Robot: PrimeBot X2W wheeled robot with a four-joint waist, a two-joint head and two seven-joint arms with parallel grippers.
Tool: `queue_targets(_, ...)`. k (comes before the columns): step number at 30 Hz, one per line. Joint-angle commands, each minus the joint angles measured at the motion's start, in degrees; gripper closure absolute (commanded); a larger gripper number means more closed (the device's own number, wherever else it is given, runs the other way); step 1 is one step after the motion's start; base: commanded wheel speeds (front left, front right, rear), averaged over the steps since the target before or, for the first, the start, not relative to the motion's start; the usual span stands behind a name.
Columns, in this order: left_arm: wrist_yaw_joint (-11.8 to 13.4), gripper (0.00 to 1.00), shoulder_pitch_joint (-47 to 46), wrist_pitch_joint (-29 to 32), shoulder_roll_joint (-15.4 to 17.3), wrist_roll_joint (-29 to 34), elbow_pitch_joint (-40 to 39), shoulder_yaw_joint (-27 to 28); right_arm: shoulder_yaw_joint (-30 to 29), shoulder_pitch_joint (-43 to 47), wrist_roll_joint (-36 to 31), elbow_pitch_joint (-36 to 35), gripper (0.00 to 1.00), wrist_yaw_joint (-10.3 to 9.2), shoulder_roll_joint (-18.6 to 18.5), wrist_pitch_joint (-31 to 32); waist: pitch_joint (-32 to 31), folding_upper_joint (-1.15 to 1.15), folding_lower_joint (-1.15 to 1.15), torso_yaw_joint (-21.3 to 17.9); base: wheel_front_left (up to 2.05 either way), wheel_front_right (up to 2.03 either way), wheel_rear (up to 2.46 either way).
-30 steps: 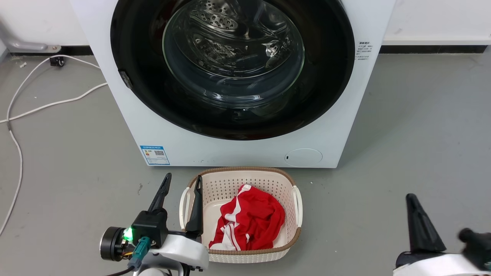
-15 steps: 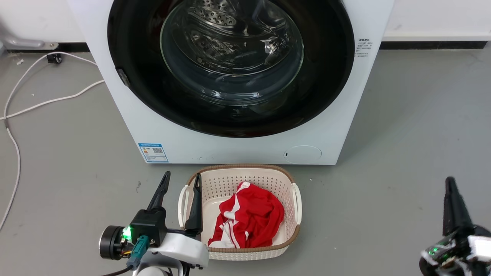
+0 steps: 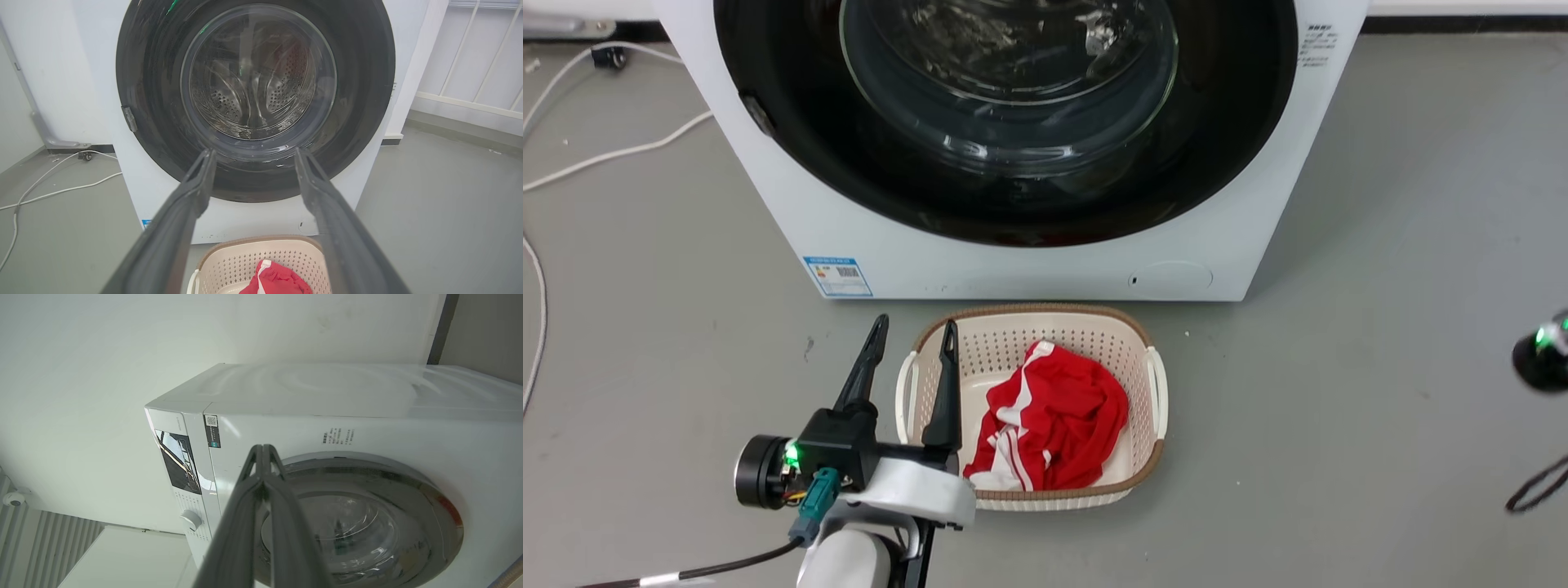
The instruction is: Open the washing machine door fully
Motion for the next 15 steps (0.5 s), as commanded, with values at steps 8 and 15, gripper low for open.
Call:
queue_targets(8,1.3,0.0,-4.2,-0.1,0.0,-0.1,-2.9,-1.3,5.3,-17.9,0.5,10.4,1.0,0.0,-8.2,5.8,6.8,0.0,0.0,1.9,0.0,0.0,0.0)
queue_targets(15,1.6,0.0,-6.7,-0.1,0.0,0.8,-4.5,-2.2,13.0,-30.7,-2.0,16.6,1.0,0.0,-12.6,13.2,11.5,0.0,0.0,2.4,0.0,0.0,0.0)
